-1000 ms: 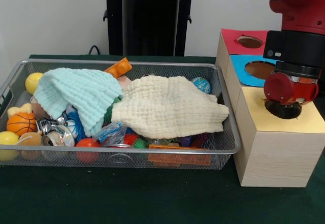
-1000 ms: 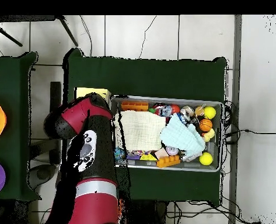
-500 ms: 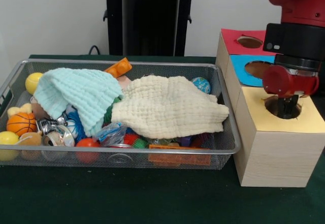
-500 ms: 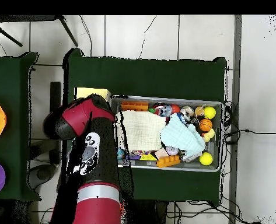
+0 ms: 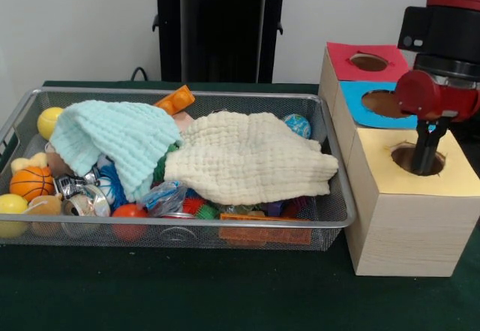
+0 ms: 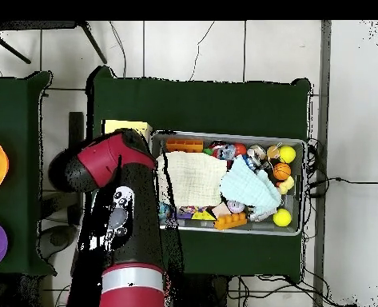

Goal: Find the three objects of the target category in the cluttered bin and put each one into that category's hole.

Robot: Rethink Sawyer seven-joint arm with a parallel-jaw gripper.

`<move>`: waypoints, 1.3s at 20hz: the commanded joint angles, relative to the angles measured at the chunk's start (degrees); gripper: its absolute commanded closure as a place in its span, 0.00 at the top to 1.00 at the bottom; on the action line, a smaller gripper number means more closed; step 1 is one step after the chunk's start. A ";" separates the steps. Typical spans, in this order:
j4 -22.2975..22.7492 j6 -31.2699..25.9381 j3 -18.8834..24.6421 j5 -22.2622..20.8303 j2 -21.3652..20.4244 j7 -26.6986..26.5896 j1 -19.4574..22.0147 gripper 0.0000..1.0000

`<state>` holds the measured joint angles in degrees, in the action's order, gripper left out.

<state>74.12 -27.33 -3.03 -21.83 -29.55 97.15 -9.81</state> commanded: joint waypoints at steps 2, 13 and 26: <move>3.98 -6.55 3.28 1.58 -2.99 2.34 1.09 0.00; 9.70 -7.41 5.27 1.35 -8.30 -2.24 3.93 0.00; 16.85 -5.52 12.71 -0.74 -12.95 -10.85 15.07 0.00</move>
<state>81.98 -27.46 1.98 -21.48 -41.35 97.15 -0.34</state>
